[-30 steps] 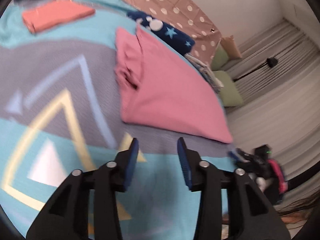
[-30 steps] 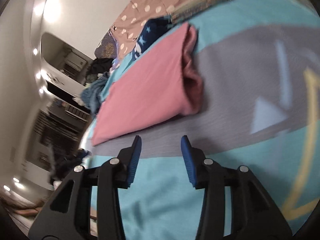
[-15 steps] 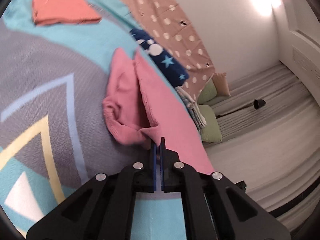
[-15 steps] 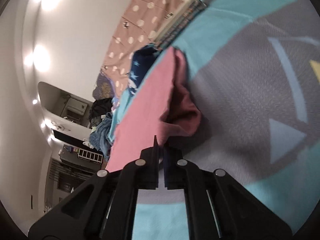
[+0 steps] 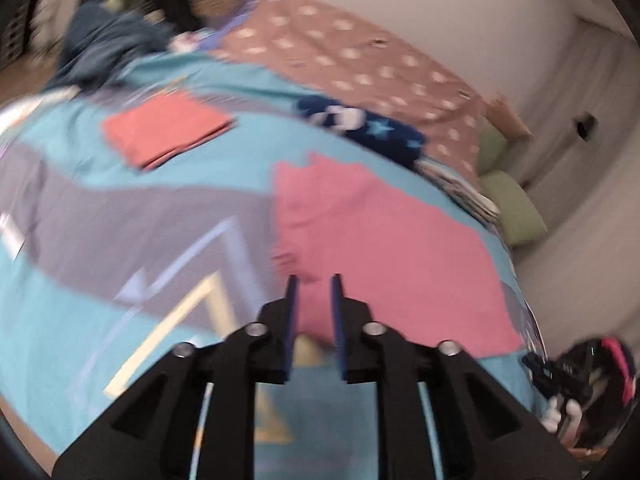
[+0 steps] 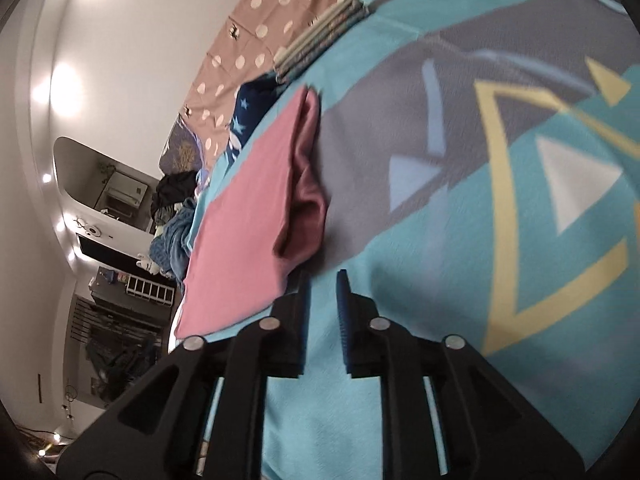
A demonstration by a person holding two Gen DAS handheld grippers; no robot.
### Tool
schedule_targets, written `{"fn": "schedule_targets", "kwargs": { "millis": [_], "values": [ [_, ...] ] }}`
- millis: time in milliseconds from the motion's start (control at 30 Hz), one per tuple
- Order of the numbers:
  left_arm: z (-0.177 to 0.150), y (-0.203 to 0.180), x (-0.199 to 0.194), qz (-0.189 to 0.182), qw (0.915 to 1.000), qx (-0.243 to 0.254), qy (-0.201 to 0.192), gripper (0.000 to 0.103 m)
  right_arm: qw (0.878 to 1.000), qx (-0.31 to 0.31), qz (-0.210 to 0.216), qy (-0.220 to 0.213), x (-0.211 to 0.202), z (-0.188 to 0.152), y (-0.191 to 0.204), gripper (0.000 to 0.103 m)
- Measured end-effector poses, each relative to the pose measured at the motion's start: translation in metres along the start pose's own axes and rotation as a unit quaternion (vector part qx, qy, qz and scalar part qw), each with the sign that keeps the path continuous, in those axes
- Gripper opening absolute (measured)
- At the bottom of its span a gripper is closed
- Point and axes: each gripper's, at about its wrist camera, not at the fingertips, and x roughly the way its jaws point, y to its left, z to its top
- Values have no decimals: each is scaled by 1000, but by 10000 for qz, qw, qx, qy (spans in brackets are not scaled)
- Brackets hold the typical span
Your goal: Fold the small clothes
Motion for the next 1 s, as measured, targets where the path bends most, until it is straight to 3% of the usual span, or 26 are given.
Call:
{"fn": "schedule_targets", "kwargs": {
  "millis": [67, 100, 167, 233, 300, 400, 500, 633, 733, 833, 900, 1000],
  "values": [
    [1, -51, 23, -506, 9965, 641, 187, 37, 9999, -67, 80, -1, 1, 5, 0, 18],
    [-4, -78, 39, -804, 9917, 924, 401, 38, 9999, -95, 132, 53, 6, 7, 2, 18],
    [-22, -137, 73, -1371, 9736, 1529, 1000, 38, 9993, -163, 254, 219, 14, 8, 7, 18],
    [-43, -183, 97, -1759, 9519, 2108, 1362, 38, 9984, -387, 262, 329, 17, 5, 11, 19],
    [-69, -222, 113, -1913, 9297, 2660, 1679, 38, 9972, -663, 186, 304, 17, 6, 15, 20],
    [-89, -251, 135, -1857, 9115, 3073, 2005, 41, 9935, -1087, 27, 329, 14, 6, 20, 24],
    [-99, -263, 146, -1656, 9028, 3390, 2063, 46, 9918, -1179, -37, 500, 21, 6, 17, 28],
    [-99, -271, 157, -1574, 8985, 3546, 2055, 51, 9913, -1101, 169, 705, 27, 4, 8, 29],
    [-107, -274, 160, -1471, 8968, 3653, 2016, 60, 9856, -1481, 133, 807, 28, 2, 16, 29],
    [-109, -279, 165, -1380, 8947, 3765, 1968, 61, 9779, -1952, 82, 739, 22, -1, 24, 31],
    [-111, -284, 169, -1332, 8925, 3855, 1928, 62, 9736, -2150, 268, 712, 17, -1, 26, 33],
    [-115, -292, 174, -1310, 8883, 3973, 1895, 68, 9645, -2485, 329, 836, 19, -1, 33, 37]
  ]
}}
